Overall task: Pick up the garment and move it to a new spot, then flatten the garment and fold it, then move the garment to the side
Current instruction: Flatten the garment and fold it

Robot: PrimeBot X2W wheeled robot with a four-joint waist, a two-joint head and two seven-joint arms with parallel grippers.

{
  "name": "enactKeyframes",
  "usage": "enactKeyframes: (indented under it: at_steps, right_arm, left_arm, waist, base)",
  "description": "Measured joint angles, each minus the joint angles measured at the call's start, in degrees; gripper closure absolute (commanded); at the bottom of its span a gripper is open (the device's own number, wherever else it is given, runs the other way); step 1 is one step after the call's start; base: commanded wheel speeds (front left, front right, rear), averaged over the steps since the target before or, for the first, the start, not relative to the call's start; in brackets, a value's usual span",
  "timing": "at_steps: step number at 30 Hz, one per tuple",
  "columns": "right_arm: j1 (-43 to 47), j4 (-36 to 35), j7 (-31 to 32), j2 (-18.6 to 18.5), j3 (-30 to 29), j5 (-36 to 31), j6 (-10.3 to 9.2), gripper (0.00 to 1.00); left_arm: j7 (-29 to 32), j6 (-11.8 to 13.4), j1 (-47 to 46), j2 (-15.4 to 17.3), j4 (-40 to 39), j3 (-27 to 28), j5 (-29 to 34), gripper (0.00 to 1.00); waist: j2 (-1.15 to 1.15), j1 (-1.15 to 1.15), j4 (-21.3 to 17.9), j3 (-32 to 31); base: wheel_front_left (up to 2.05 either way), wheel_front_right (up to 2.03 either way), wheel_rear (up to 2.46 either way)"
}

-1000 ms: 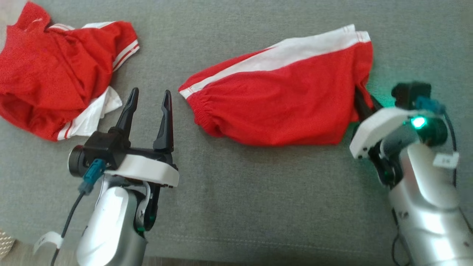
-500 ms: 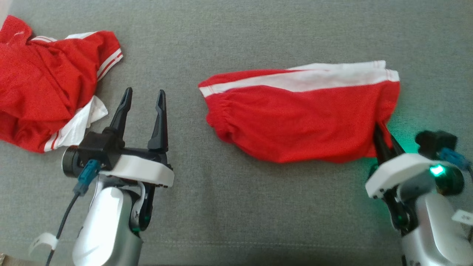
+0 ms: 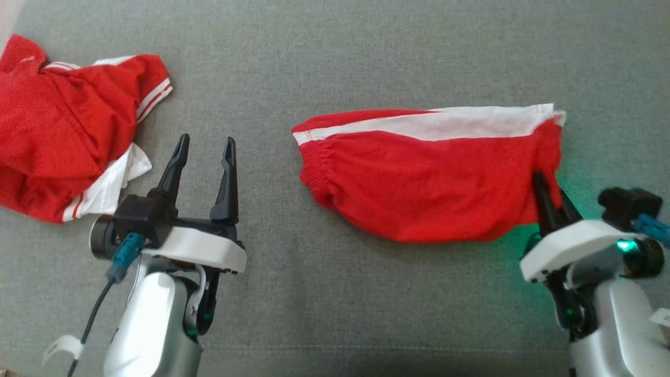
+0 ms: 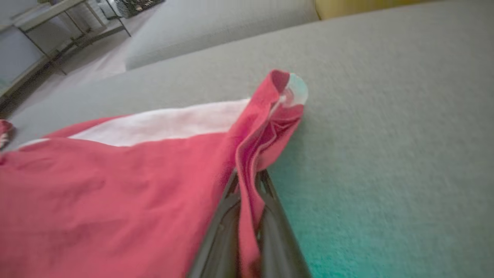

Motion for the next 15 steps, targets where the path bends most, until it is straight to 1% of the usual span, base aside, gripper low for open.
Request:
enactKeyframes:
  at_steps: [5,6,8,12,15]
  right_arm:
    - [-0.79,-5.93,2.72,-0.02,6.66,-1.21,0.0,1.0]
    - [-0.79,-5.93,2.72,-0.02,6.66,-1.21,0.0,1.0]
    - [-2.11,-7.17,3.98,-0.05,10.39,-1.14,0.0,1.0]
    - [-5.53,-7.53,5.05,-0.09,18.01,1.45,0.0,1.0]
    - [-7.37,-5.72,4.97,-0.18,23.18,4.87,0.0,1.0]
  left_arm:
    - [0.0,-0.41,0.0,0.0,0.18,-0.05,0.0,0.0]
    - [0.0,-0.41,0.0,0.0,0.18,-0.05,0.0,0.0]
    - [0.0,-0.45,0.01,-0.02,0.2,-0.15,-0.01,0.0]
    - [0.0,-0.46,0.2,-0.05,0.3,-0.4,-0.01,0.0]
    - [0.0,-0.41,0.99,-0.1,0.31,-0.74,-0.01,0.0]
  waist:
    - [0.0,0.0,0.13,-1.58]
    - [0.0,0.0,0.13,-1.58]
    - [0.0,0.0,0.47,-2.15]
    - [0.0,0.0,1.69,-3.04]
    - [0.0,0.0,2.87,-3.58]
  base:
    - [0.0,0.0,0.0]
    - [0.0,0.0,0.0]
    - [0.0,0.0,0.0]
    - [0.0,0.0,0.0]
    - [0.0,0.0,0.0]
